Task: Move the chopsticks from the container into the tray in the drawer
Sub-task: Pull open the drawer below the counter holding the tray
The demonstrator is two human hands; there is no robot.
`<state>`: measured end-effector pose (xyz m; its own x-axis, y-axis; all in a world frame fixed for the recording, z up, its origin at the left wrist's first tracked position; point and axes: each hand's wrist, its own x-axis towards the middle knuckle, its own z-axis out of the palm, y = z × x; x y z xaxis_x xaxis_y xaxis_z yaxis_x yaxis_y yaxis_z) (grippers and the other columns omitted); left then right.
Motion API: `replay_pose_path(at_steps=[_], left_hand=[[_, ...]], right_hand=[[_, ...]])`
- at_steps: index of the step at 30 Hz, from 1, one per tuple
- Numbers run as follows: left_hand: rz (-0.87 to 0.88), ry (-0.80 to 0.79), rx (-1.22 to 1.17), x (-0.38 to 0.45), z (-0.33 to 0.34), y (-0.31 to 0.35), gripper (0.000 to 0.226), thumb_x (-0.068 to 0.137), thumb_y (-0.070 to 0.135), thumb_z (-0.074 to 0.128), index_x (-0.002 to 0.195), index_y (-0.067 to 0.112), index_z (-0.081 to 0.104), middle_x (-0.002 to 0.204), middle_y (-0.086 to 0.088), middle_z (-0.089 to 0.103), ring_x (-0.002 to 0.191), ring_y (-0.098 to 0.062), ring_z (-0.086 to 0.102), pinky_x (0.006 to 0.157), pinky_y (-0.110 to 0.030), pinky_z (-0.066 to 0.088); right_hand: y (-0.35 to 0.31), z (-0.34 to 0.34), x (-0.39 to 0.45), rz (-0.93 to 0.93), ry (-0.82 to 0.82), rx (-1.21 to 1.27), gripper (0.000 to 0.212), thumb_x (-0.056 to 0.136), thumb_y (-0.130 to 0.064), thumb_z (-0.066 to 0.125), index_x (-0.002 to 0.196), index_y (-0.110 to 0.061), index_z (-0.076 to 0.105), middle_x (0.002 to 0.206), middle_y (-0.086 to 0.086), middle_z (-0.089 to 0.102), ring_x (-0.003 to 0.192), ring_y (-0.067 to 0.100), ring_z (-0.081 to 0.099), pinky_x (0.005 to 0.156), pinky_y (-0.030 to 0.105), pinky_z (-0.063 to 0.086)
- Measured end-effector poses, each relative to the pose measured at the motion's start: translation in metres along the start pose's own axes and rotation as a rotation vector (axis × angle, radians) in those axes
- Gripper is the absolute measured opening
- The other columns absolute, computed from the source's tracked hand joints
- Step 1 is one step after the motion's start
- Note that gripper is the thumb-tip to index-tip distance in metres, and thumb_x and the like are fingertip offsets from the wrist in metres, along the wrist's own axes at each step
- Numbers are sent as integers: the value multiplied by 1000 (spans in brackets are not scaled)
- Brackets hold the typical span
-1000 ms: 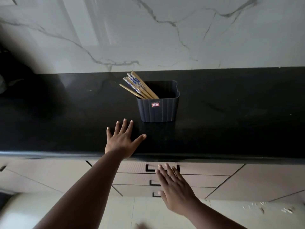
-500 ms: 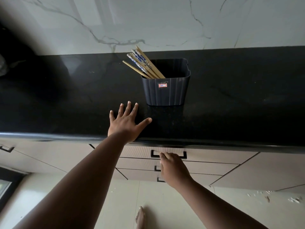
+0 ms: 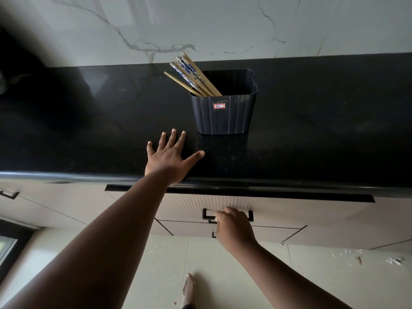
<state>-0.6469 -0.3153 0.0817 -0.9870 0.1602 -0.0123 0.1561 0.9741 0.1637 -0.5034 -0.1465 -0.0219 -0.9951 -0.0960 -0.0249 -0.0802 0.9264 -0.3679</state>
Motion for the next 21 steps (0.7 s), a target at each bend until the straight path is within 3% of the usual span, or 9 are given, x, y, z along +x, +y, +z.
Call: replay_pose_path(at_steps=[4, 5, 7, 9, 14, 19, 21], left_hand=[[-2, 3, -9, -1, -2, 1, 103, 68, 94, 5, 153, 36, 6, 163, 7, -2, 149, -17, -9, 117, -54, -8], [-3, 3, -10, -1, -2, 1, 103, 68, 94, 5, 153, 35, 6, 163, 6, -2, 149, -17, -9, 117, -54, -8], [-3, 6, -11, -1, -2, 1, 103, 69, 93, 6, 153, 35, 7, 163, 6, -1, 149, -17, -9, 117, -54, -8], [-4, 6, -11, -2, -2, 2, 103, 69, 93, 6, 153, 35, 7, 163, 6, -1, 149, -18, -9, 117, -54, -8], [-14, 4, -7, -2, -4, 3, 103, 68, 93, 7, 153, 35, 9, 163, 5, 0, 149, -17, -7, 118, -53, -6], [-15, 2, 0, -4, -5, 4, 105, 67, 93, 5, 154, 34, 9, 163, 5, 1, 149, -18, -6, 118, -54, -5], [-16, 1, -1, -4, -5, 4, 105, 67, 93, 5, 154, 34, 8, 163, 5, 1, 149, -18, -6, 118, -54, -5]], right_hand=[[-11, -12, -22, -45, -50, -39, 19, 78, -8, 56, 91, -13, 68, 93, 6, 66, 91, 26, 60, 72, 28, 33], [-14, -15, -32, -57, -79, -43, 14, 66, -9, 68, 79, -15, 70, 80, 3, 67, 79, 23, 63, 66, 26, 38], [-21, -17, -57, -71, -95, -6, 27, 35, -13, 82, 54, -21, 65, 54, -3, 60, 53, 15, 61, 50, 19, 43], [-27, -14, -81, -85, -106, 21, 32, 24, -21, 83, 49, -22, 64, 49, -6, 56, 46, 11, 59, 46, 15, 42], [-33, -8, -130, -118, -129, 38, 40, 25, -39, 89, 59, -32, 69, 51, -13, 58, 39, 6, 54, 43, 10, 39], [-29, -3, -147, -226, -48, -47, 34, 33, -40, 86, 60, -28, 69, 55, -10, 64, 51, 9, 64, 54, 26, 57], [-29, -3, -149, -187, -110, -4, 34, 33, -40, 86, 61, -30, 69, 55, -11, 64, 51, 8, 64, 54, 25, 56]])
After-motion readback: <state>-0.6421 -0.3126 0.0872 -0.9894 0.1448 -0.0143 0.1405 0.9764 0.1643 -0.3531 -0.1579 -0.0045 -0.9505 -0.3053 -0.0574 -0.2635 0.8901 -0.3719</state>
